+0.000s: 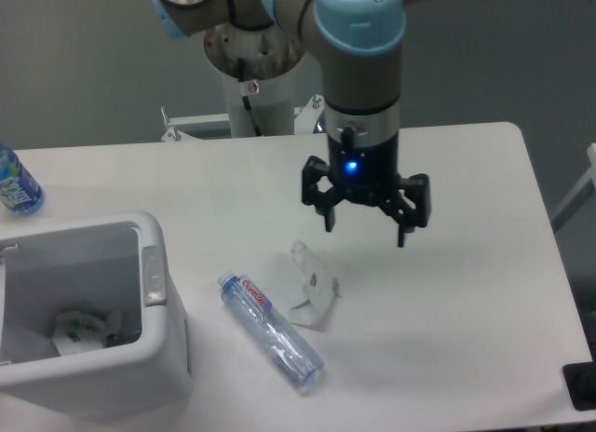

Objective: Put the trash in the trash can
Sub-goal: 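Lower the open gripper toward the crumpled white paper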

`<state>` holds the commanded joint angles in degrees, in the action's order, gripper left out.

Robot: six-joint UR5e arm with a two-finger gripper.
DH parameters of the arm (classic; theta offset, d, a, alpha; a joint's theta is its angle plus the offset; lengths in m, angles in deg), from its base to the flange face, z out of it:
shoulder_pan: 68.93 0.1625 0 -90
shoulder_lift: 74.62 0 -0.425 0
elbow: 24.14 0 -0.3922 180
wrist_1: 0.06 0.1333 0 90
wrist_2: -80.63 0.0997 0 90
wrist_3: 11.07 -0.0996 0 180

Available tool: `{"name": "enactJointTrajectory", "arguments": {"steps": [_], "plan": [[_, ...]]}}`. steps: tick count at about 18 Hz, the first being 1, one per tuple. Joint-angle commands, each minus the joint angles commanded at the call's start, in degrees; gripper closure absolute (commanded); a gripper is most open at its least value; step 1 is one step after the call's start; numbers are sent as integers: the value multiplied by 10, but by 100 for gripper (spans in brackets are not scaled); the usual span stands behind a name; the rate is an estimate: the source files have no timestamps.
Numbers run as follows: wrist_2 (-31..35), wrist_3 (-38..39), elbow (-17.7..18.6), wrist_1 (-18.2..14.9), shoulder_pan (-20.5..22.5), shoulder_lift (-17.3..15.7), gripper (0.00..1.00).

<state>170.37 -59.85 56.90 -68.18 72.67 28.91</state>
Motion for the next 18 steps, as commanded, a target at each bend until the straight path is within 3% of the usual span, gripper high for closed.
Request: {"name": "enactJointTrajectory", "arguments": {"steps": [8, 14, 18], "plan": [[-2, 5, 49, 18, -5, 2, 0], [-2, 27, 147, 76, -25, 4, 0], [-5, 27, 175, 88, -52, 32, 0]]}}
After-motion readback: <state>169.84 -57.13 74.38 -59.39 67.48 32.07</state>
